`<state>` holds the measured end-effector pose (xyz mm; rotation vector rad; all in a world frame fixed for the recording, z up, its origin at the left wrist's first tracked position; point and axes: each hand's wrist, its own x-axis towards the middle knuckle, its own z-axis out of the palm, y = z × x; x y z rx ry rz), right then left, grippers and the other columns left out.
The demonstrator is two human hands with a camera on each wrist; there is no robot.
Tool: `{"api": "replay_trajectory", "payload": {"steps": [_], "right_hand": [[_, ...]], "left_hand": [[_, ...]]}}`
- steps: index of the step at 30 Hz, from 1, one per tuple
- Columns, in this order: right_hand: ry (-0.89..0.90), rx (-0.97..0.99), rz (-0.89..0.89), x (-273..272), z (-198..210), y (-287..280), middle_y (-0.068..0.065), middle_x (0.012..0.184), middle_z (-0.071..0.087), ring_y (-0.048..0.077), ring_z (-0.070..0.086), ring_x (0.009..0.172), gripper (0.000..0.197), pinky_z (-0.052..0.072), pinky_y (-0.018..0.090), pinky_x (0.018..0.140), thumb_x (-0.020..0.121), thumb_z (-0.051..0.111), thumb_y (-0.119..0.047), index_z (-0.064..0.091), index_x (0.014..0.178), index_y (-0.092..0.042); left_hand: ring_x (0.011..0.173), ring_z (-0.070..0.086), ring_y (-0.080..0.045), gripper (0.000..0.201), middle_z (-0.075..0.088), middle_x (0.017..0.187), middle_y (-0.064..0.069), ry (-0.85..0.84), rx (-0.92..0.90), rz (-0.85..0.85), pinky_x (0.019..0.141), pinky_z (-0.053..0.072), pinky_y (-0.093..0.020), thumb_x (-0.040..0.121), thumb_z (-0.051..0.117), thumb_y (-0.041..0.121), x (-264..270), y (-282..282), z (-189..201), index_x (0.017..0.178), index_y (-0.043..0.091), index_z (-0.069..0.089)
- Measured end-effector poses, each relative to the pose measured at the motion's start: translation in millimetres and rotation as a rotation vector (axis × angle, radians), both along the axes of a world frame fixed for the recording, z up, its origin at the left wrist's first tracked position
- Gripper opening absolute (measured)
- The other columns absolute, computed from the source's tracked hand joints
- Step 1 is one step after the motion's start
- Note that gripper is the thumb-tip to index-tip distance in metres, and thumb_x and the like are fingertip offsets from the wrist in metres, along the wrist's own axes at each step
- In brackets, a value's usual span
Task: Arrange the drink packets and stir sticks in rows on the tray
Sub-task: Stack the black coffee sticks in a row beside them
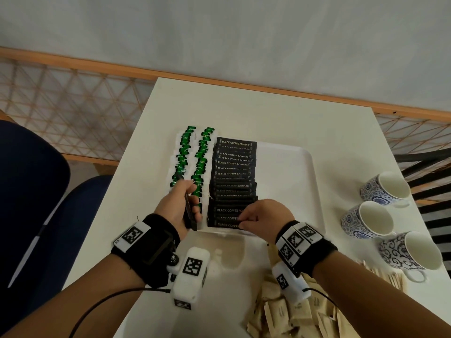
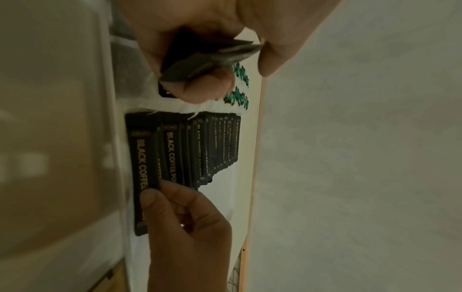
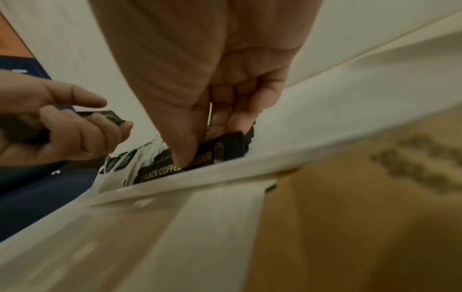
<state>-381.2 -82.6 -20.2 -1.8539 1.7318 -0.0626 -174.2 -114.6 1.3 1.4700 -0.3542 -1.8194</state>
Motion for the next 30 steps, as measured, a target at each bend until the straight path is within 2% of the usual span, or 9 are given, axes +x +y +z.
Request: {"api": "replay_trajectory", "payload": {"steps": [6, 10, 13, 16, 18, 22, 26, 28, 30], "right_hand": [[0.052, -0.08, 0.022, 6, -4, -5, -0.02, 0.07, 0.044, 0.003, 0.048, 0.075, 0.009, 0.038, 0.018, 0.065, 0.081, 0.066, -0.043, 0.068, 0.086, -0.036], [0.064, -0.075, -0.013, 6, -6, -8, -0.017, 0.077, 0.05, 0.004, 0.05, 0.076, 0.011, 0.041, 0.021, 0.066, 0.079, 0.067, -0.045, 0.062, 0.082, -0.036], [0.074, -0.082, -0.019, 5, -5, -9, -0.016, 0.081, 0.055, 0.005, 0.053, 0.078, 0.011, 0.045, 0.022, 0.067, 0.079, 0.066, -0.045, 0.062, 0.083, -0.036], [0.063, -0.084, -0.009, 4, -4, -9, -0.016, 0.081, 0.054, 0.005, 0.053, 0.078, 0.014, 0.044, 0.021, 0.067, 0.08, 0.065, -0.047, 0.063, 0.088, -0.035], [0.022, -0.121, -0.011, 3, 0, -9, -0.016, 0.078, 0.051, 0.004, 0.05, 0.075, 0.016, 0.042, 0.02, 0.064, 0.082, 0.063, -0.048, 0.064, 0.089, -0.034], [-0.158, -0.19, -0.036, 6, 11, -8, -0.013, 0.084, 0.059, 0.008, 0.054, 0.081, 0.026, 0.047, 0.027, 0.073, 0.094, 0.05, -0.044, 0.068, 0.096, -0.026], [-0.358, -0.107, -0.076, 17, 17, -7, -0.012, 0.088, 0.07, 0.005, 0.062, 0.083, 0.016, 0.051, 0.027, 0.079, 0.089, 0.061, -0.037, 0.07, 0.101, -0.031], [-0.399, -0.107, -0.12, 17, 17, -7, -0.014, 0.078, 0.068, 0.001, 0.061, 0.072, 0.015, 0.052, 0.026, 0.074, 0.089, 0.063, -0.029, 0.071, 0.101, -0.033], [-0.406, -0.097, -0.177, 11, 19, -8, -0.01, 0.072, 0.067, 0.006, 0.06, 0.062, 0.016, 0.054, 0.03, 0.068, 0.091, 0.06, -0.025, 0.072, 0.1, -0.031]], "left_hand": [[0.056, 0.046, -0.02, 0.021, 0.05, 0.071, -0.008, 0.041, -0.004, 0.0, 0.045, 0.05, -0.029, 0.095, 0.034, 0.008, -4, 1, -1, 0.1, 0.009, 0.054], [0.073, 0.066, -0.025, 0.02, 0.066, 0.084, -0.012, 0.046, -0.035, -0.055, 0.061, 0.06, -0.036, 0.099, 0.039, 0.008, -7, 1, -3, 0.105, 0.009, 0.057], [0.081, 0.067, -0.023, 0.017, 0.068, 0.09, -0.011, 0.029, -0.077, -0.101, 0.067, 0.058, -0.039, 0.099, 0.043, 0.007, -8, 1, -5, 0.106, 0.009, 0.059], [0.076, 0.064, -0.022, 0.017, 0.065, 0.083, -0.011, -0.008, -0.105, -0.14, 0.055, 0.055, -0.032, 0.096, 0.048, 0.004, -9, 2, -5, 0.104, 0.009, 0.063], [0.073, 0.065, -0.022, 0.017, 0.065, 0.084, -0.011, -0.005, -0.104, -0.15, 0.05, 0.054, -0.028, 0.095, 0.05, 0.002, -10, 3, -5, 0.1, 0.01, 0.064], [0.081, 0.07, -0.021, 0.014, 0.07, 0.091, -0.01, 0.044, -0.095, -0.164, 0.063, 0.057, -0.034, 0.092, 0.054, -0.001, -13, 6, -5, 0.098, 0.008, 0.063], [0.083, 0.069, -0.019, 0.02, 0.071, 0.095, -0.009, 0.037, -0.107, -0.226, 0.066, 0.057, -0.032, 0.091, 0.057, 0.004, -18, 11, -2, 0.11, 0.007, 0.062], [0.082, 0.068, -0.019, 0.014, 0.069, 0.092, -0.008, 0.023, -0.094, -0.211, 0.068, 0.058, -0.034, 0.094, 0.055, 0.012, -19, 11, -1, 0.106, 0.01, 0.062], [0.075, 0.066, -0.019, 0.015, 0.068, 0.082, -0.005, 0.012, -0.066, -0.141, 0.074, 0.057, -0.038, 0.097, 0.052, 0.021, -16, 9, 1, 0.103, 0.013, 0.063]]}}
